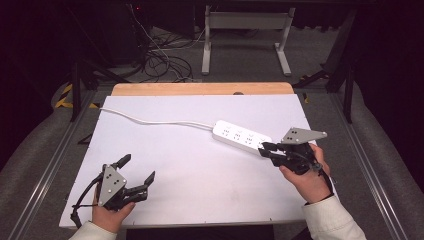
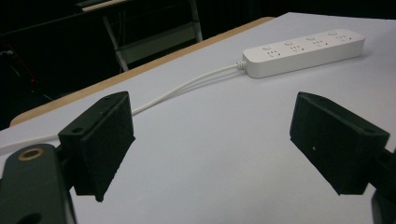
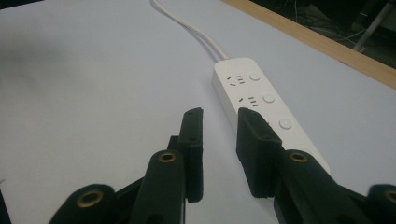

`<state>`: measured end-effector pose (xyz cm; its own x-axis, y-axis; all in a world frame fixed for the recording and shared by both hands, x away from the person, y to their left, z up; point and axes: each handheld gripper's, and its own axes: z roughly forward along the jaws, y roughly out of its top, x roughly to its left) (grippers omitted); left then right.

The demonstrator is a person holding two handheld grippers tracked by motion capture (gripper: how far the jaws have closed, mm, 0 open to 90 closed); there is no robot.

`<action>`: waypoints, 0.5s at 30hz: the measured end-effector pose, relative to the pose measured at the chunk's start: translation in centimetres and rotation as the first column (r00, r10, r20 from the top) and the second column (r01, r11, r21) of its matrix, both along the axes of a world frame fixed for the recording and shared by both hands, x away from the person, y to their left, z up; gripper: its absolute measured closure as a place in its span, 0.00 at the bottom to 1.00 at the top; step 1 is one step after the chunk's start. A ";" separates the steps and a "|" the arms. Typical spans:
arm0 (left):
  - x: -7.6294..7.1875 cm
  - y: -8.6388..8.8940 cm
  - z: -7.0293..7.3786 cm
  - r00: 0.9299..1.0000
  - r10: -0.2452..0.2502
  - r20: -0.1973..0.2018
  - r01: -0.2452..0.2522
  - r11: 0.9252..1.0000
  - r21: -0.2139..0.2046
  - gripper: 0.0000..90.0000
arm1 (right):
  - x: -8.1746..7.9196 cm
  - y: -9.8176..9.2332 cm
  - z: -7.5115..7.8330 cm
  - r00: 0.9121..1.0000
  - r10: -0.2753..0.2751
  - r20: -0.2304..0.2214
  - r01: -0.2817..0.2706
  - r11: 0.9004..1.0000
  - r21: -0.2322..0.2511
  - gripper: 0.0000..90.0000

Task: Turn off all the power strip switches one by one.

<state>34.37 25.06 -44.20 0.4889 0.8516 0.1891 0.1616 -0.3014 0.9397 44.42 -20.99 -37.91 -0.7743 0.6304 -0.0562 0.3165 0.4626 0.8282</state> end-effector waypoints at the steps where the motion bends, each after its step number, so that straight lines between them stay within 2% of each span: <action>1: 0.0 0.0 0.0 1.000 0.000 0.000 0.000 1.000 0.000 0.16 | 0.3 0.1 0.1 1.000 -0.003 -0.006 0.003 1.000 0.003 0.83; 5: 0.0 0.0 0.0 1.000 0.002 0.000 -0.002 1.000 0.003 0.16 | 1.3 0.2 0.2 1.000 -0.015 -0.021 0.015 1.000 0.007 0.83; 6: 0.0 0.0 0.0 1.000 0.003 -0.001 -0.003 1.000 0.004 0.16 | 2.0 0.4 0.3 0.999 -0.031 -0.024 0.030 1.000 -0.005 0.84; 9: 0.0 0.0 0.0 1.000 0.001 -0.001 -0.001 1.000 0.005 0.16 | 2.5 0.5 0.3 0.999 -0.043 -0.023 0.043 0.999 -0.009 0.86; 10: 0.0 0.0 0.0 1.000 0.002 0.000 -0.002 1.000 0.005 0.16 | 2.9 0.5 0.2 0.997 -0.062 -0.043 0.063 0.998 0.005 0.89; 13: 0.0 0.0 0.0 1.000 0.004 -0.001 -0.004 1.000 0.006 0.16 | 3.2 0.4 0.2 0.997 -0.063 -0.051 0.063 0.998 0.004 0.91; 14: 0.0 0.0 0.0 1.000 0.003 -0.001 -0.003 1.000 0.006 0.16 | 3.4 0.5 0.1 0.997 -0.065 -0.030 0.065 0.998 -0.017 0.91; 15: 0.0 0.0 0.0 1.000 0.003 0.000 -0.003 1.000 0.006 0.16 | 3.5 0.6 0.1 0.996 -0.062 -0.057 0.061 0.998 -0.021 0.93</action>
<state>34.37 25.08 -44.22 0.4862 0.8520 0.1942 0.1628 -0.3066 0.9378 47.93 -20.41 -37.83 -0.7366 0.6758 -0.0253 0.3913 0.4564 0.7991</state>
